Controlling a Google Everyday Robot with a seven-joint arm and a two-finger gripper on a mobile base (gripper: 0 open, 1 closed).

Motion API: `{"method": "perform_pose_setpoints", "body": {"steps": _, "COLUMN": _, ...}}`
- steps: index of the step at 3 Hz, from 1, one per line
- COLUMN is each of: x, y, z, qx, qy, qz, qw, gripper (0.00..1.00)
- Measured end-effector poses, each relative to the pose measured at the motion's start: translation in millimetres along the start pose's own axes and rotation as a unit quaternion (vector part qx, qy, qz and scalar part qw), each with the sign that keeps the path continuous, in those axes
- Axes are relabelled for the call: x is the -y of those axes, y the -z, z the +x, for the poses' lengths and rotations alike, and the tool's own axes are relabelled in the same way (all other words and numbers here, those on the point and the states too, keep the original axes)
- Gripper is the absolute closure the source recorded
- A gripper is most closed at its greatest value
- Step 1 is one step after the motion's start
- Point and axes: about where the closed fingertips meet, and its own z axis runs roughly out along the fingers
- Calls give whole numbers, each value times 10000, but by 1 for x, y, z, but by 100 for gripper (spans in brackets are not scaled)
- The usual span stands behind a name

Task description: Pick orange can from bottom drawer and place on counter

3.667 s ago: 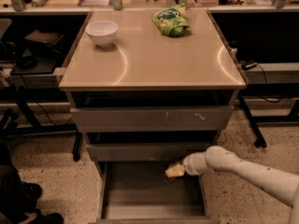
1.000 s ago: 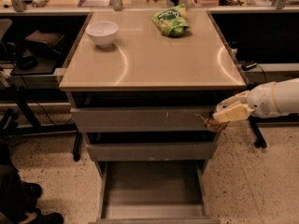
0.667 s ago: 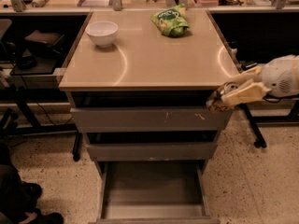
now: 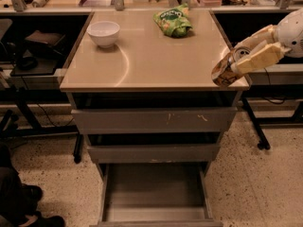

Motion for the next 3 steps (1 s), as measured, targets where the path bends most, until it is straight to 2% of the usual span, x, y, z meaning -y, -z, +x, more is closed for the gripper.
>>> {"method": "perform_pose_setpoints", "body": {"steps": 1, "x": 6, "y": -2, "z": -3, "qx": 37, "qy": -49, "qz": 10, "qw": 10000, "gripper": 100}}
{"method": "perform_pose_setpoints", "body": {"steps": 2, "x": 31, "y": -34, "z": 27, "qx": -239, "qy": -588, "qz": -374, "qw": 9973, "gripper": 100}}
{"method": "perform_pose_setpoints", "body": {"steps": 3, "x": 46, "y": -62, "z": 50, "qx": -618, "qy": -871, "qz": -729, "qw": 9916, "gripper": 100}}
